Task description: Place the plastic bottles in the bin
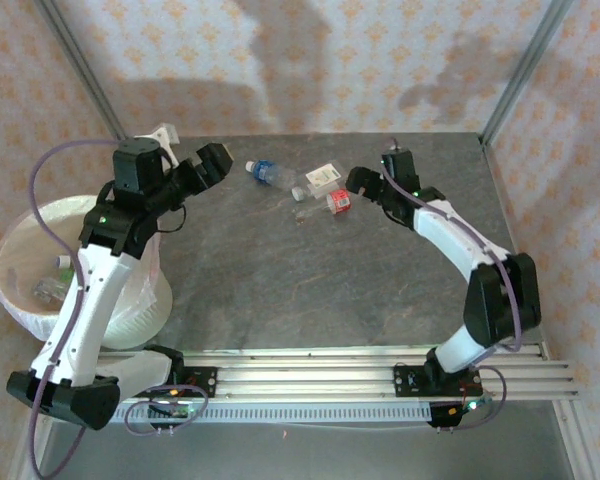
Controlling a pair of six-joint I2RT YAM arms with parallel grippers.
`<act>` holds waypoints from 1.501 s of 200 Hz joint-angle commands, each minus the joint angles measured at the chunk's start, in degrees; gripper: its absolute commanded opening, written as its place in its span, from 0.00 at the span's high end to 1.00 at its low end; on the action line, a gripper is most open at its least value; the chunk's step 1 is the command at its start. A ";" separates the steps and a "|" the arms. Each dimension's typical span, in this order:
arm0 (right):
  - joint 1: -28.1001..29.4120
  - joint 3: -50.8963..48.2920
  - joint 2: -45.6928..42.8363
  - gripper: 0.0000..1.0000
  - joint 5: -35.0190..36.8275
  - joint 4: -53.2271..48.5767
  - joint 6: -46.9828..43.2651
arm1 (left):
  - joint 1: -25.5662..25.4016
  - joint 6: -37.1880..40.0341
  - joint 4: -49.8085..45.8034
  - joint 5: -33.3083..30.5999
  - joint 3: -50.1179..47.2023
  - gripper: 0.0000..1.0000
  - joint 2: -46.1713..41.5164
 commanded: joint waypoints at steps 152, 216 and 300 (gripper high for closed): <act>4.57 31.20 31.27 0.08 -16.23 -24.99 -78.92 | -0.41 1.38 -0.90 -7.81 2.24 0.00 4.17; 10.55 31.37 36.89 0.07 -2.23 -20.60 -90.56 | -0.40 1.65 -1.66 -8.33 1.54 0.00 4.16; 10.17 22.43 30.81 0.41 -0.89 -19.88 -82.51 | -0.42 1.78 -1.47 -7.76 0.62 0.00 4.96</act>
